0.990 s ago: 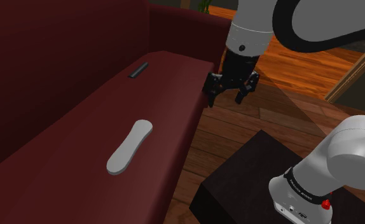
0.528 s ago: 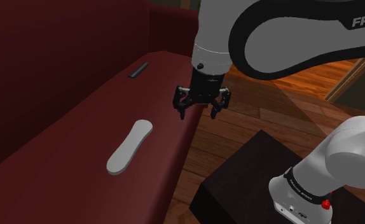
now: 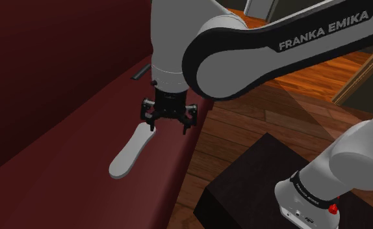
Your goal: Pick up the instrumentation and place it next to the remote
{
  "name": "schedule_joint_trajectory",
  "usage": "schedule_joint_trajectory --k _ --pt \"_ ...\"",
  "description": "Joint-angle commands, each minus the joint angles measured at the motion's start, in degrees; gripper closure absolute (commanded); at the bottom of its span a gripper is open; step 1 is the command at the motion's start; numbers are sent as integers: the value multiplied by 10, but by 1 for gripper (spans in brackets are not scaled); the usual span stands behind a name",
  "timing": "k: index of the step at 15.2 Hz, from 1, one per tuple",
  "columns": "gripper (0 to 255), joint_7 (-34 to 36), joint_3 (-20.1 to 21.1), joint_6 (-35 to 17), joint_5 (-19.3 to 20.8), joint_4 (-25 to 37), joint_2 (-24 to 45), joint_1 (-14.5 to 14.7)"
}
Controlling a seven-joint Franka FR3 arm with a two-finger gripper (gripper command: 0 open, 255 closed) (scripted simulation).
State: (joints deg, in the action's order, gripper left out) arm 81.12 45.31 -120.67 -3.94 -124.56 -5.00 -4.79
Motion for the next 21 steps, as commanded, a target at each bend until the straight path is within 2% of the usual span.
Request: schedule_joint_trajectory --k 1,3,7,8,15,21 --pt "0 76 20 -13 56 38 68 -1" --pt "0 145 21 -15 113 79 132 15" --pt "0 254 -11 -4 203 174 249 76" --pt "0 267 -18 -1 212 189 263 87" --pt "0 283 -34 -43 238 170 292 99" --pt "0 284 -35 -46 240 169 295 100"
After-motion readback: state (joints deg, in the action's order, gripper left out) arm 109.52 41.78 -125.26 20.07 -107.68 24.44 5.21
